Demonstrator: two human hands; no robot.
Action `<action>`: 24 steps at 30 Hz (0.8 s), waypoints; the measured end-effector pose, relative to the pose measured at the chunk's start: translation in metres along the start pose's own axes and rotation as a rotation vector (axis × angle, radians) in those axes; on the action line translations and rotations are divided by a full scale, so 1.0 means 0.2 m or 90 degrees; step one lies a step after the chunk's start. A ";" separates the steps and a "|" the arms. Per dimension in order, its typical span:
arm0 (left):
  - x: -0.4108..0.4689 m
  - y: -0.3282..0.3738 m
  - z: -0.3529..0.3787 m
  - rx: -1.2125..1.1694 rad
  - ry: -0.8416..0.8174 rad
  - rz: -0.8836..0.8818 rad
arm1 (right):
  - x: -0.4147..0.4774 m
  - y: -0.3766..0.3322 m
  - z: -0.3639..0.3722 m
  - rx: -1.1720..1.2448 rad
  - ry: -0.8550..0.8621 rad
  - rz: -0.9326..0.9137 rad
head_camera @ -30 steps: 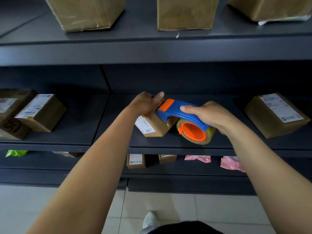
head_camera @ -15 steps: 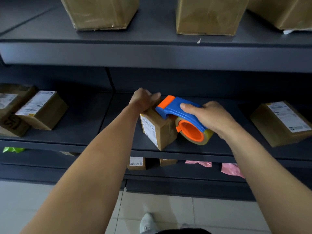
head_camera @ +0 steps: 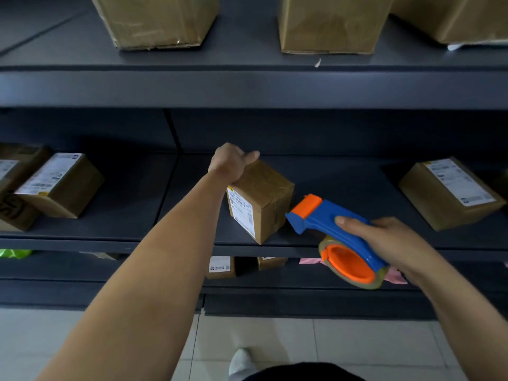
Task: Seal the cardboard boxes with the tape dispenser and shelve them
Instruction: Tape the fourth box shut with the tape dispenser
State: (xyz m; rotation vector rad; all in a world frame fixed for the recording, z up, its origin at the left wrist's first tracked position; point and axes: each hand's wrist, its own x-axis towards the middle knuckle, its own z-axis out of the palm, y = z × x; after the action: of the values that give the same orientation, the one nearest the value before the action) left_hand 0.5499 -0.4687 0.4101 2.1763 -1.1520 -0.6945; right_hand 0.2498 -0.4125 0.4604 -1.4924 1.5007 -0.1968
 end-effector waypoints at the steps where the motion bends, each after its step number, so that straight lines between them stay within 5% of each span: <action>1: 0.00 0.00 0.00 0.003 0.000 0.001 | 0.02 0.02 0.02 0.001 0.006 0.002; 6: -0.04 0.01 0.01 0.062 0.044 -0.006 | 0.12 0.02 0.14 0.020 0.019 0.005; 11: -0.14 0.06 0.03 0.244 0.184 0.171 | 0.14 0.01 0.17 0.035 0.032 -0.004; 19: -0.28 0.16 0.07 0.464 -0.062 0.096 | 0.17 -0.03 0.19 0.019 0.048 -0.005; 24: -0.23 0.12 0.05 0.470 -0.069 0.119 | 0.20 -0.04 0.20 -0.011 0.042 -0.004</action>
State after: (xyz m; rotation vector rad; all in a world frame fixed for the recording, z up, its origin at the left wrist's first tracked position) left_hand 0.5061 -0.4432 0.4282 2.5730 -1.8624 -0.3285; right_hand 0.2932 -0.4275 0.4254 -1.5179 1.5527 -0.2393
